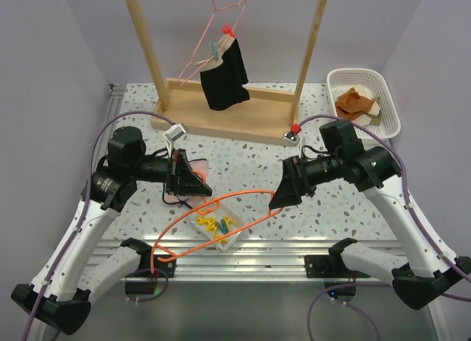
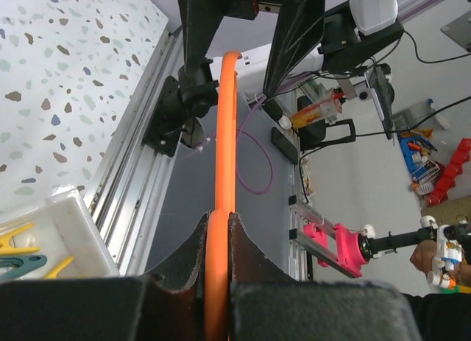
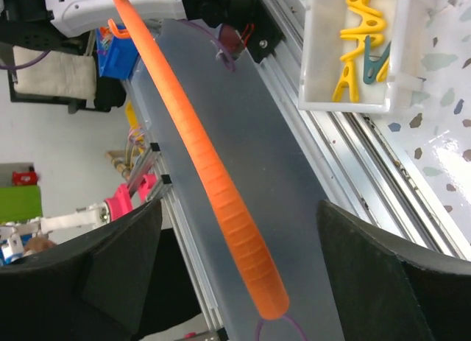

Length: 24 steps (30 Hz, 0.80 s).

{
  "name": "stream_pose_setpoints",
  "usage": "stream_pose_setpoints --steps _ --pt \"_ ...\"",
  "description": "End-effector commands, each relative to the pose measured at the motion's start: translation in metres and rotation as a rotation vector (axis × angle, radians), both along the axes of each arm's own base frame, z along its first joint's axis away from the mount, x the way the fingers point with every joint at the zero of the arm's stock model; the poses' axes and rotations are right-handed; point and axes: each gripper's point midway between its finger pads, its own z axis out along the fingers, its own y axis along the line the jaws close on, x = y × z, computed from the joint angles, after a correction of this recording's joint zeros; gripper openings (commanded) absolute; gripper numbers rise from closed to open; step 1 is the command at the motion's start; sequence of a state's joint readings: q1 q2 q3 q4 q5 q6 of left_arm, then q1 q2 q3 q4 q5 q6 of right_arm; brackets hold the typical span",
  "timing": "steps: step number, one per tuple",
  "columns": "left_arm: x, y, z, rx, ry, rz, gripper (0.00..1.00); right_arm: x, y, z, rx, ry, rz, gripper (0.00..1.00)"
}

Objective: Remove the underwear clipped to the hanger

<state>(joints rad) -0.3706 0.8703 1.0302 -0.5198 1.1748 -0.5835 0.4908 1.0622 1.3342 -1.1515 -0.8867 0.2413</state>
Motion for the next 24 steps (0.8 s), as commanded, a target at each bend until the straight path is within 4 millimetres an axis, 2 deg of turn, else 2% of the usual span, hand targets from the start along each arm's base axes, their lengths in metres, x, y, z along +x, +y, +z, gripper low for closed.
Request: stream_pose_setpoints --steps 1,3,4,7,8,10,11,13,14,18,20,21,22,24 --pt "-0.004 -0.003 0.02 -0.047 -0.053 -0.044 0.0 0.001 0.012 0.011 0.085 -0.006 0.066 0.85" --pt "-0.003 -0.004 0.02 -0.049 -0.056 -0.046 0.0 0.002 0.019 0.015 0.131 0.021 0.095 0.77" --pt "-0.003 -0.004 0.021 -0.049 -0.059 -0.043 0.0 0.002 0.021 0.015 0.145 0.035 0.108 0.65" --pt "0.001 -0.005 0.023 -0.046 -0.065 -0.036 0.0 -0.003 0.024 0.017 0.17 0.066 0.143 0.47" --pt "0.004 -0.006 0.022 -0.041 -0.066 -0.028 0.0 -0.007 0.026 0.018 0.177 0.079 0.159 0.37" --pt "0.007 -0.006 0.022 -0.035 -0.066 -0.022 0.0 -0.012 0.025 0.018 0.187 0.096 0.176 0.31" --pt "0.01 -0.007 0.022 -0.032 -0.066 -0.016 0.0 -0.014 0.026 0.017 0.19 0.102 0.182 0.22" --pt "0.013 -0.008 0.022 -0.027 -0.072 -0.006 0.0 -0.019 0.025 0.015 0.198 0.124 0.194 0.14" --pt "0.017 -0.009 0.021 -0.021 -0.068 0.001 0.0 -0.021 0.025 0.014 0.202 0.128 0.2 0.02" --pt "0.031 -0.009 0.016 0.013 -0.061 0.044 0.0 -0.02 0.023 0.008 0.175 0.13 0.179 0.0" --pt "0.049 -0.007 0.006 0.069 -0.07 0.111 0.16 -0.019 0.022 0.006 0.161 0.117 0.175 0.0" --pt "0.052 -0.005 0.004 0.093 -0.06 0.133 0.66 -0.019 0.022 0.005 0.154 0.112 0.173 0.0" --pt "0.061 -0.003 0.002 0.117 -0.068 0.173 0.98 -0.017 0.022 0.005 0.147 0.105 0.166 0.0" --pt "0.075 0.001 -0.007 0.161 -0.055 0.217 1.0 -0.015 0.022 0.006 0.141 0.095 0.161 0.0"
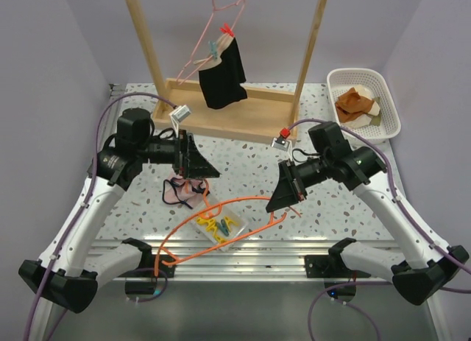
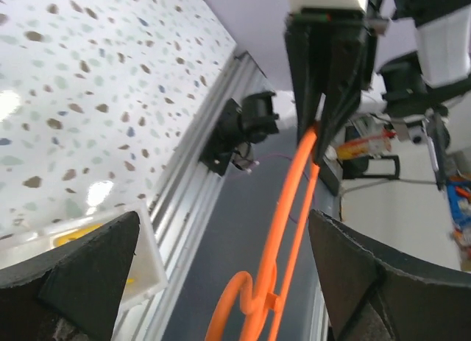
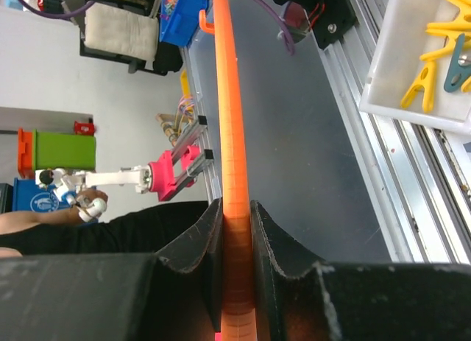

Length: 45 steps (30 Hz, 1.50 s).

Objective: Remove the underwear clipped to the hanger

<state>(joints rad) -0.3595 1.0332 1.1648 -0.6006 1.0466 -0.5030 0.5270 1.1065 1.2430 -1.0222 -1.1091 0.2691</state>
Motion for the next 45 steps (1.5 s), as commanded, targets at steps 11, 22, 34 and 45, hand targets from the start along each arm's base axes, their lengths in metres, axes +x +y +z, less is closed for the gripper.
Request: stream_pose_setpoints --steps 11,22,34,45 --pt "0.149 0.139 0.017 0.531 -0.177 0.923 1.0 0.075 -0.007 0.027 -0.156 -0.295 -0.321 0.0" --pt "0.139 0.177 0.051 0.496 -0.292 1.164 1.0 0.17 -0.131 0.125 -0.452 -0.814 -1.133 0.0" --pt "0.137 0.161 0.024 0.454 -0.239 1.099 1.0 0.237 -0.134 0.229 -0.256 -1.121 -1.416 0.0" --pt "0.13 0.158 0.002 0.463 -0.202 1.072 1.0 0.304 -0.112 0.229 -0.329 -1.056 -1.488 0.0"
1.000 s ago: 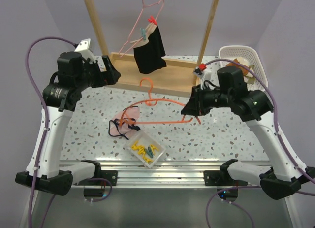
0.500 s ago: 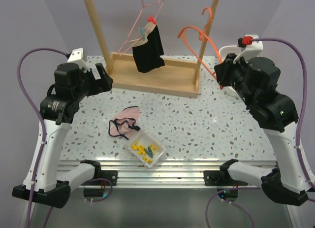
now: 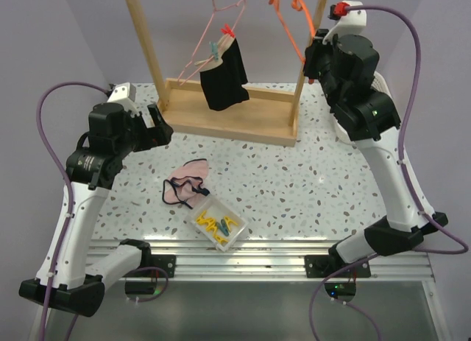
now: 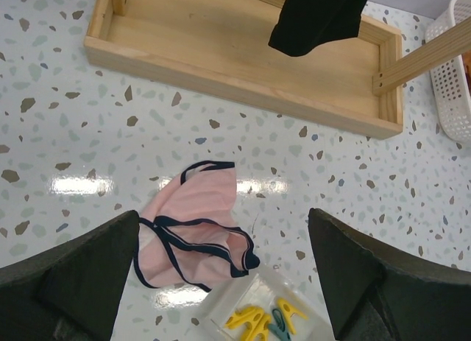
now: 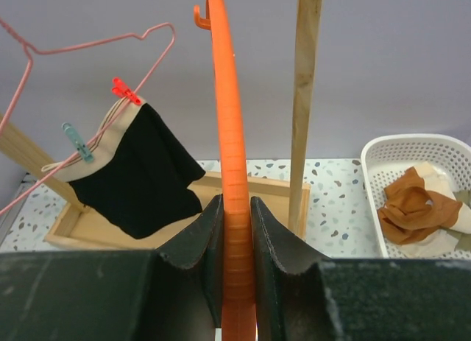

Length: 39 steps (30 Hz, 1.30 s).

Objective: Remove the underwear clipped to the hanger

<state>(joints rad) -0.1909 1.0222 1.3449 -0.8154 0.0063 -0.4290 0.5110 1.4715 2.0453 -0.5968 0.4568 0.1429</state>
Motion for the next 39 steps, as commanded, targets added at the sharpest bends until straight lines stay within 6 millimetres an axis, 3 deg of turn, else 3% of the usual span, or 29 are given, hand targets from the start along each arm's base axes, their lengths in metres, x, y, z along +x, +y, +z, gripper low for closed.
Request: stream_pose_setpoints --steps 1,3,8,12,18,19,20,22,23,24,26,27,28,29,31,32,33,35,36,37,38,39 --pt "0.003 -0.002 0.013 -0.033 -0.061 0.001 1.0 0.014 -0.004 0.022 0.065 -0.041 -0.064 0.0" --pt "0.002 -0.002 0.012 -0.03 -0.057 -0.002 1.0 0.02 0.0 0.016 0.077 -0.009 -0.067 0.0" --pt "-0.004 0.001 0.011 -0.024 -0.058 0.007 1.0 0.011 0.0 0.002 0.087 0.054 -0.057 0.0" --pt "-0.001 -0.001 0.007 -0.029 -0.054 -0.001 1.0 0.009 -0.001 -0.026 0.061 0.151 -0.074 0.0" --pt "0.003 -0.006 0.005 -0.037 -0.048 -0.02 1.0 0.021 0.003 -0.044 0.021 0.201 -0.081 0.0" --pt "0.003 -0.006 0.005 -0.037 -0.047 -0.02 1.0 0.023 0.003 -0.045 0.014 0.206 -0.079 0.06" --pt "0.003 -0.005 0.005 -0.034 -0.045 -0.018 1.0 0.025 0.003 -0.046 0.011 0.21 -0.076 0.26" --pt "0.002 -0.005 0.008 -0.034 -0.053 -0.015 1.0 0.021 0.005 -0.04 0.021 0.202 -0.054 0.34" --pt "0.002 -0.003 0.009 -0.031 -0.057 -0.01 1.0 0.018 0.007 -0.036 0.03 0.191 -0.037 0.49" --pt "0.001 -0.003 0.01 -0.031 -0.06 -0.009 1.0 0.018 0.01 -0.039 0.037 0.19 -0.017 0.55" --pt "0.001 -0.001 0.012 -0.028 -0.065 -0.001 1.0 0.002 0.008 -0.027 0.061 0.16 0.014 0.68" --pt "0.001 0.0 0.01 -0.024 -0.061 0.005 1.0 -0.002 0.009 -0.037 0.051 0.186 0.036 0.84" --pt "0.002 0.0 0.011 -0.023 -0.063 0.008 1.0 -0.015 0.005 -0.032 0.055 0.181 0.049 0.98" --pt "0.003 0.001 0.01 -0.023 -0.058 0.013 1.0 -0.021 0.002 -0.037 0.043 0.2 0.05 0.98" --pt "0.004 0.0 0.008 -0.024 -0.05 0.014 1.0 -0.036 -0.001 -0.066 -0.001 0.285 0.07 0.98" --pt "0.004 0.0 0.007 -0.028 -0.049 0.017 1.0 -0.052 -0.006 -0.063 0.003 0.28 0.092 0.98" --pt "0.005 0.0 0.007 -0.031 -0.05 0.018 1.0 -0.059 -0.004 -0.091 -0.034 0.355 0.117 0.98" --pt "0.007 0.004 0.003 -0.019 -0.044 0.045 1.0 -0.082 0.006 -0.108 -0.021 0.407 0.22 0.98" --pt "0.009 0.007 0.0 -0.013 -0.039 0.058 1.0 -0.088 0.011 -0.142 -0.03 0.493 0.253 0.98" --pt "0.009 0.008 -0.003 -0.01 -0.032 0.068 1.0 -0.097 0.02 -0.157 -0.017 0.532 0.308 0.98" --pt "0.011 0.011 -0.004 -0.009 -0.028 0.09 1.0 -0.115 0.036 -0.191 -0.022 0.615 0.394 0.98" --pt "0.01 0.012 -0.007 -0.007 -0.021 0.099 1.0 -0.12 0.049 -0.202 -0.016 0.625 0.427 0.98"
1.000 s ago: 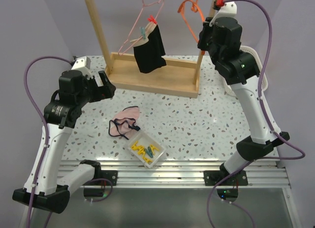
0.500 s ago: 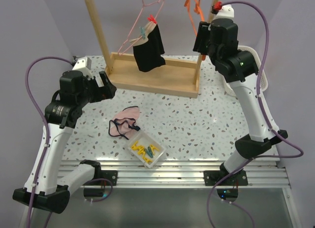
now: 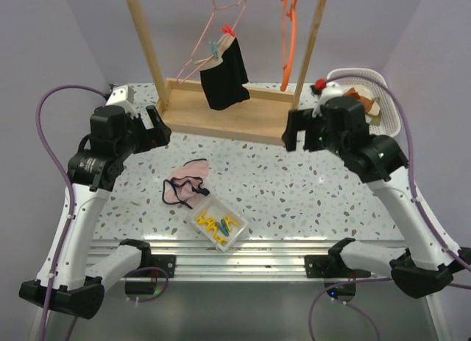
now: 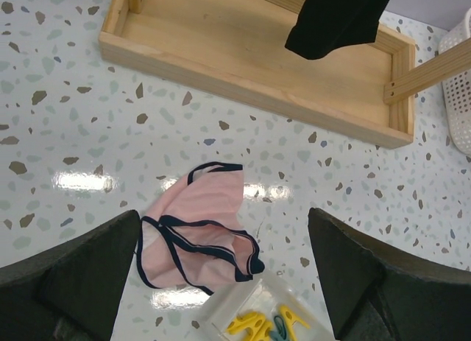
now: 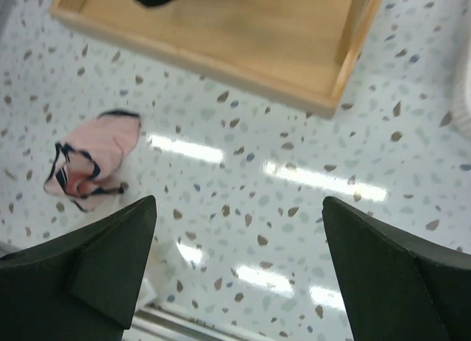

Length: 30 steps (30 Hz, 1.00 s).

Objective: Remove the underwear clipped to the hanger

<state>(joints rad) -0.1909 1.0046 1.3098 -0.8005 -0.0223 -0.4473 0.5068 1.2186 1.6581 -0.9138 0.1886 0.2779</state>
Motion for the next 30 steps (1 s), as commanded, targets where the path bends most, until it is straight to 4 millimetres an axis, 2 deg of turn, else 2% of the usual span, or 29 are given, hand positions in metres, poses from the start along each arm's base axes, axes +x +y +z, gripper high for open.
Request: stream_pose_setpoints --steps 1,2,3,4,5,6,8,9,10,11,12,13,15,16,17,21,23,26,28,30 --pt "0.011 0.009 -0.001 -0.005 -0.021 0.075 1.0 -0.05 0.07 -0.073 0.015 0.202 0.292 0.98" --pt "0.011 0.01 -0.001 -0.012 -0.021 0.088 1.0 -0.058 0.084 -0.085 -0.002 0.214 0.327 0.98" --pt "0.01 0.013 -0.001 -0.009 -0.022 0.104 1.0 -0.059 0.104 -0.104 -0.019 0.242 0.36 0.98" --pt "0.01 0.014 -0.001 -0.01 -0.024 0.115 1.0 -0.073 0.127 -0.113 -0.036 0.251 0.428 0.98" --pt "0.01 0.018 0.001 -0.009 -0.031 0.134 1.0 -0.074 0.142 -0.122 -0.052 0.258 0.452 0.98" --pt "0.01 0.018 0.003 -0.01 -0.034 0.139 1.0 -0.067 0.163 -0.131 -0.069 0.255 0.473 0.98" --pt "0.008 0.02 0.005 -0.014 -0.043 0.152 1.0 -0.068 0.194 -0.14 -0.09 0.247 0.526 0.98" --pt "0.007 0.022 0.007 -0.015 -0.042 0.163 1.0 -0.063 0.213 -0.129 -0.068 0.205 0.558 0.98" --pt "0.006 0.024 0.008 -0.015 -0.044 0.173 1.0 -0.062 0.232 -0.152 -0.11 0.239 0.581 0.98" --pt "0.004 0.026 0.01 -0.017 -0.052 0.187 1.0 -0.057 0.247 -0.143 -0.102 0.21 0.598 0.98" --pt "0.002 0.027 0.013 -0.021 -0.059 0.195 1.0 -0.055 0.26 -0.151 -0.117 0.204 0.623 0.98" --pt "0.001 0.028 0.017 -0.03 -0.068 0.201 1.0 -0.055 0.274 -0.171 -0.141 0.232 0.645 0.98" --pt "-0.001 0.028 0.018 -0.038 -0.068 0.21 1.0 -0.051 0.297 -0.177 -0.139 0.221 0.678 0.98" --pt "-0.003 0.029 0.02 -0.045 -0.072 0.218 1.0 -0.05 0.307 -0.203 -0.173 0.255 0.68 0.98" --pt "-0.005 0.03 0.02 -0.053 -0.07 0.226 1.0 -0.046 0.318 -0.202 -0.163 0.24 0.688 0.98" --pt "-0.014 0.033 0.022 -0.066 -0.073 0.249 1.0 -0.024 0.339 -0.239 -0.227 0.247 0.649 0.98" --pt "-0.02 0.037 0.024 -0.067 -0.075 0.265 1.0 -0.009 0.34 -0.261 -0.291 0.252 0.585 0.98" --pt "-0.029 0.043 0.027 -0.064 -0.08 0.291 1.0 0.004 0.332 -0.278 -0.354 0.25 0.499 0.98" --pt "-0.034 0.046 0.027 -0.062 -0.088 0.301 1.0 0.007 0.328 -0.288 -0.385 0.256 0.48 0.97" --pt "-0.036 0.047 0.024 -0.058 -0.083 0.309 1.0 0.004 0.324 -0.307 -0.422 0.293 0.475 0.95"
